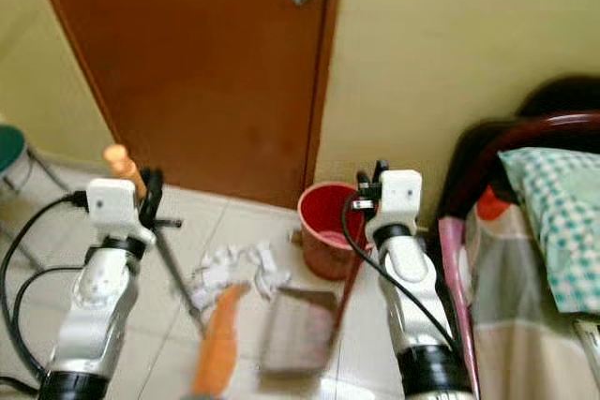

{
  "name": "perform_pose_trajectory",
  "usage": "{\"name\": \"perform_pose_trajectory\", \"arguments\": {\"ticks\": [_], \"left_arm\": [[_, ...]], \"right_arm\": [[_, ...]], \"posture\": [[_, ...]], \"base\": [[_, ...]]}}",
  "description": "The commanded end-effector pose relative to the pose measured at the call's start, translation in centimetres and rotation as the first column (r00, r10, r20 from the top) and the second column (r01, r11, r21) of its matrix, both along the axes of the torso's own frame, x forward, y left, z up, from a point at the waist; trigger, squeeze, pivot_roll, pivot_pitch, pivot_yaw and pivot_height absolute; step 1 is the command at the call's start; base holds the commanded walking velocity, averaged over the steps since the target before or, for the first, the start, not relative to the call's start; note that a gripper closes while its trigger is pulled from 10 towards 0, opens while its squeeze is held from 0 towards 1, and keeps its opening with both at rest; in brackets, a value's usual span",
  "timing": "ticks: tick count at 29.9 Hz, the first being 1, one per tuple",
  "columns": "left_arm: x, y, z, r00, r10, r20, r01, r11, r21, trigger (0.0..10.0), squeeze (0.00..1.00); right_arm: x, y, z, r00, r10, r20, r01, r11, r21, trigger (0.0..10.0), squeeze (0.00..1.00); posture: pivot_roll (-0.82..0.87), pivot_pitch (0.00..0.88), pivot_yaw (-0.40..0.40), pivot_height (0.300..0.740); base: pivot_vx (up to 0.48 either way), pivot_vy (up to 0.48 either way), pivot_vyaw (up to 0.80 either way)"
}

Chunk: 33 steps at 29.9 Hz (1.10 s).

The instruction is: Sweep floor

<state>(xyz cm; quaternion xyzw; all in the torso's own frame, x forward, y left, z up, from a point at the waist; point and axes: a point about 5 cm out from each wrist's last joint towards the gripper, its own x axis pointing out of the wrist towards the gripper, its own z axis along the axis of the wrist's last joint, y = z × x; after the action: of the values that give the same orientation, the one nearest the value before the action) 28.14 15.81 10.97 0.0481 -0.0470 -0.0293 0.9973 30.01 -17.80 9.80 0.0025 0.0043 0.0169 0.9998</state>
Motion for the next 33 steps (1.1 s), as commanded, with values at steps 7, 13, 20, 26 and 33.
{"name": "perform_pose_trajectory", "arguments": {"ticks": [7, 13, 20, 26, 33], "left_arm": [[0.1, -0.3, 0.4, 1.0, -0.016, 0.014, 0.016, 1.0, -0.019, 10.0, 0.0], [0.1, -0.4, 0.6, 1.0, -0.015, 0.021, 0.015, 1.0, -0.003, 10.0, 0.0], [0.2, -0.6, 1.1, 0.999, -0.031, 0.045, 0.03, 0.999, 0.024, 10.0, 0.0], [0.0, -0.5, 1.3, 0.997, -0.041, 0.063, 0.039, 0.999, 0.023, 10.0, 0.0], [-0.1, -0.4, 1.5, 0.996, -0.046, 0.075, 0.044, 0.999, 0.017, 10.0, 0.0]], "right_arm": [[0.5, -0.1, 1.2, 0.999, -0.007, 0.047, 0.008, 1.0, -0.021, 10.0, 0.0], [0.6, -0.3, 1.3, 0.999, -0.012, 0.048, 0.013, 1.0, -0.022, 10.0, 0.0], [0.8, -0.6, 1.6, 0.998, -0.024, 0.055, 0.025, 0.999, -0.025, 10.0, 0.0], [0.6, -0.7, 1.5, 0.998, -0.027, 0.056, 0.03, 0.998, -0.051, 10.0, 0.0], [0.5, -0.5, 1.6, 0.998, -0.024, 0.059, 0.026, 0.999, -0.039, 10.0, 0.0]], "posture": [[-0.02, 0.0, -0.025, 0.74], [-0.02, 0.0, -0.025, 0.74], [-0.02, 0.0, -0.023, 0.74], [-0.03, 0.0, -0.023, 0.74], [-0.03, 0.0, -0.024, 0.74]], "base": [[0.0, 0.366, 0.0], [0.0, 0.041, 0.0], [0.0, 0.0, 0.0], [0.193, 0.0, 0.0], [0.422, 0.0, 0.0]]}}
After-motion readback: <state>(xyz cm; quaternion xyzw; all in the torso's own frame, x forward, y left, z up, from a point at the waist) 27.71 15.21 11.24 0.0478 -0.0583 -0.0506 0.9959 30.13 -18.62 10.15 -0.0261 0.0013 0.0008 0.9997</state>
